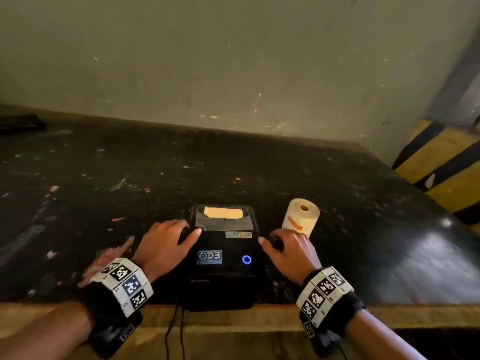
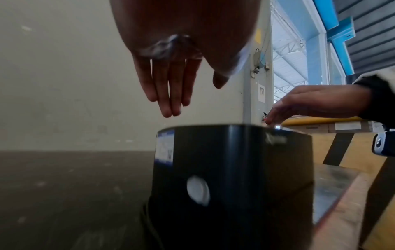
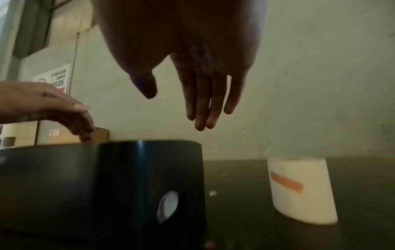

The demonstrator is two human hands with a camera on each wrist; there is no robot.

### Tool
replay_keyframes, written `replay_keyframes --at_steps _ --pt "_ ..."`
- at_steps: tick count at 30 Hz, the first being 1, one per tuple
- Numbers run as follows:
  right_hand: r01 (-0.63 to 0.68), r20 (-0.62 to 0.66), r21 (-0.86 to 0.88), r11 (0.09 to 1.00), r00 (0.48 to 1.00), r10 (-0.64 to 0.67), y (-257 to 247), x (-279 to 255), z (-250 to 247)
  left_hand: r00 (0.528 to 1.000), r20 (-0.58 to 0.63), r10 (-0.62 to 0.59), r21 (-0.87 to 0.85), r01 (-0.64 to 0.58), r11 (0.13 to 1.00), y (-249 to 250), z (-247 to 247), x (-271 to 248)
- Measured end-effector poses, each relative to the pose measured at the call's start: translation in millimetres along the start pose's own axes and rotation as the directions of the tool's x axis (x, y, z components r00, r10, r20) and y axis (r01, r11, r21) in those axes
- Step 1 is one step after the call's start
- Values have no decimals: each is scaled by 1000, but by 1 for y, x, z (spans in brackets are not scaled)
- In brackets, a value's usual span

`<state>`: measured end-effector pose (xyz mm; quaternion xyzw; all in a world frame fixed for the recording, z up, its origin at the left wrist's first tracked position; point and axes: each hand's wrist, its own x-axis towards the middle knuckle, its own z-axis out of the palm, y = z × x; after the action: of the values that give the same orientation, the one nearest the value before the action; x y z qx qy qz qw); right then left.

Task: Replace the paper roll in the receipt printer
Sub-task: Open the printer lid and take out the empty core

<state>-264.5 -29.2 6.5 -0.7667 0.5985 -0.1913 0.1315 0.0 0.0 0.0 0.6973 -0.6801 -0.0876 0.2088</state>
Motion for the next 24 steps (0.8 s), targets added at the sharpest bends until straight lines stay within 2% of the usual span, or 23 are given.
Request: replay_keyframes --at_steps 2,4,9,13,19,24 --pt "-84 80 18 996 993 83 9 -9 18 993 66 -93 -70 98 993 -11 17 -14" --pt "-111 127 23 993 986 108 17 -22 37 985 109 -137 -160 153 975 -23 35 -30" --pt "-143 173 122 982 977 121 20 -34 61 961 220 -169 -265 225 937 -27 60 -49" --pt "-133 178 254 958 980 89 18 -39 74 970 178 -165 -404 225 887 -29 72 -57" --pt "-125 147 348 929 986 78 18 -42 81 974 107 -198 -385 224 895 -25 80 -63" --pt "-51 78 314 948 997 28 19 -40 82 976 79 -204 -355 218 909 -24 82 -63"
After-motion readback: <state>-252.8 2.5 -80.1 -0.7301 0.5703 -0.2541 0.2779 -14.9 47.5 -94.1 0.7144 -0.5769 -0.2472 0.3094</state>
